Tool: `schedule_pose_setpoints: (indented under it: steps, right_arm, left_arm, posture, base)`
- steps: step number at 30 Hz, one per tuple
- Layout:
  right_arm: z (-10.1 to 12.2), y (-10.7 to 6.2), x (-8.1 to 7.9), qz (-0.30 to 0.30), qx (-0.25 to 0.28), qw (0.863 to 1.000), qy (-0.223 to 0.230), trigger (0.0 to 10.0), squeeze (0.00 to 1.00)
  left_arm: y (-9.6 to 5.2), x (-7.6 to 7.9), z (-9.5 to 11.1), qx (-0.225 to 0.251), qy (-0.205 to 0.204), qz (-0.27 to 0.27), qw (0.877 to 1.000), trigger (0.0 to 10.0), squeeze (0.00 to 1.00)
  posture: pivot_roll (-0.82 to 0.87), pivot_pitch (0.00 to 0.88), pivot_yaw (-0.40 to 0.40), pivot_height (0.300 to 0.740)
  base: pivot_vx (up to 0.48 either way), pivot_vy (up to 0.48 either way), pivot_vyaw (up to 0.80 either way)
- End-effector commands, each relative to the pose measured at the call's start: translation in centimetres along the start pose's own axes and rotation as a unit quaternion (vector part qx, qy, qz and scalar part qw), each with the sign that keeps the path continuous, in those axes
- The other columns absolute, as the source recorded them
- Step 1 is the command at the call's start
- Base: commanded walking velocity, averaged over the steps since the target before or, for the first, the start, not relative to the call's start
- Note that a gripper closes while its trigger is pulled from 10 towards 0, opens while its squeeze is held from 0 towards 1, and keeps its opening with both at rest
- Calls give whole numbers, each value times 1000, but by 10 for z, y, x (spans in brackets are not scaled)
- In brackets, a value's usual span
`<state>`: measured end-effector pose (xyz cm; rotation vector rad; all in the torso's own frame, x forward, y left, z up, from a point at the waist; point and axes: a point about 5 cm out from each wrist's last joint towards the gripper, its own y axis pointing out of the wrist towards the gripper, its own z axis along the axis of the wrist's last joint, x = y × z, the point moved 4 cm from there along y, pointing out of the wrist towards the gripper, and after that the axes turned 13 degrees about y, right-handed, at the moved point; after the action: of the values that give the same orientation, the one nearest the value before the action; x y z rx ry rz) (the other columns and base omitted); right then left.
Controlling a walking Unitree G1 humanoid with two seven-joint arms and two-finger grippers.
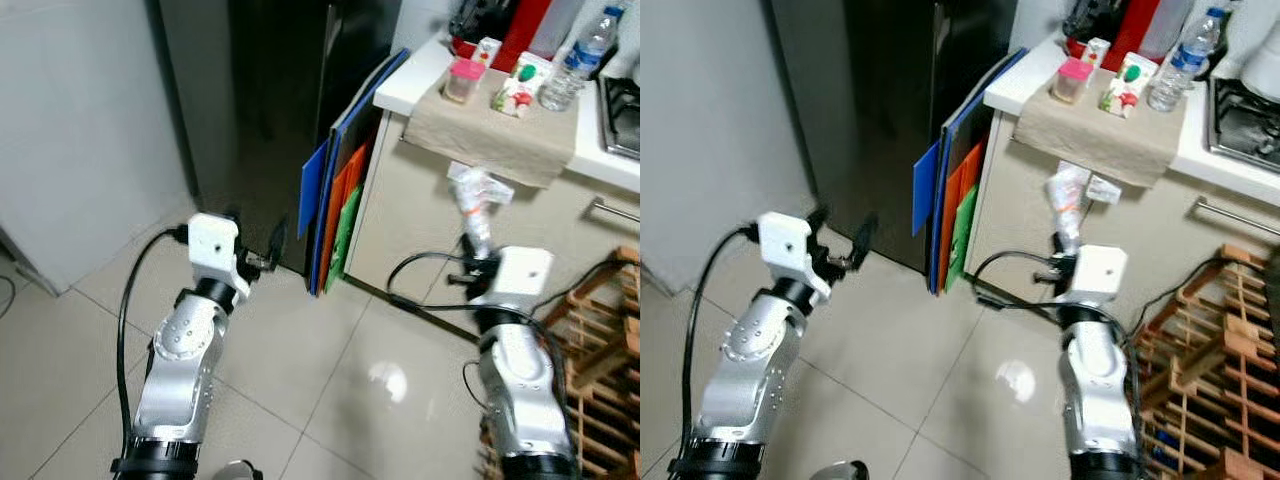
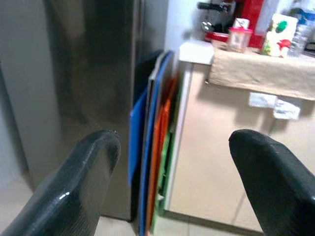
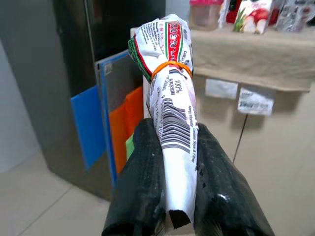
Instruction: Restocking fridge
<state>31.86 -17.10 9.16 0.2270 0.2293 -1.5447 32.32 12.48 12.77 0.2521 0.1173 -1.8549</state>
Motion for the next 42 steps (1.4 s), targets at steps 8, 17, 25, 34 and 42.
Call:
schedule_pose_setpoints:
  steps: [8,17,25,34,42]
  right_arm:
    - [20,12,-5,8,7,1000,-16,10000,0]
    - [8,9,-4,10,-22,999,-29,10000,0]
    - [13,3,11,-23,3,1000,-15,10000,0]
    - [10,1,17,-32,-4,999,-19,10000,0]
    - [9,6,7,-8,-2,1000,-22,10000,0]
  left_arm:
    - [1,3,10,1,-2,-12,1000,10000,0]
    - [1,-2,6,-11,-8,5,1000,10000,0]
    - [-6,-39,-13,-52,-62,109,991,10000,0]
    - [-5,-28,-8,-45,-42,82,995,10000,0]
    - [-2,-26,-8,-43,-47,74,995,10000,0]
  posture:
    - [-5,0,-14,740]
    - [-5,0,-24,740]
    - [-4,0,-20,740]
    - [0,0,-18,740]
    - [11,0,-22,740]
  base:
    - [0,0,-489]
    - [0,0,-604]
    - [0,0,-606]
    - [0,0,-604]
    - [0,0,-528]
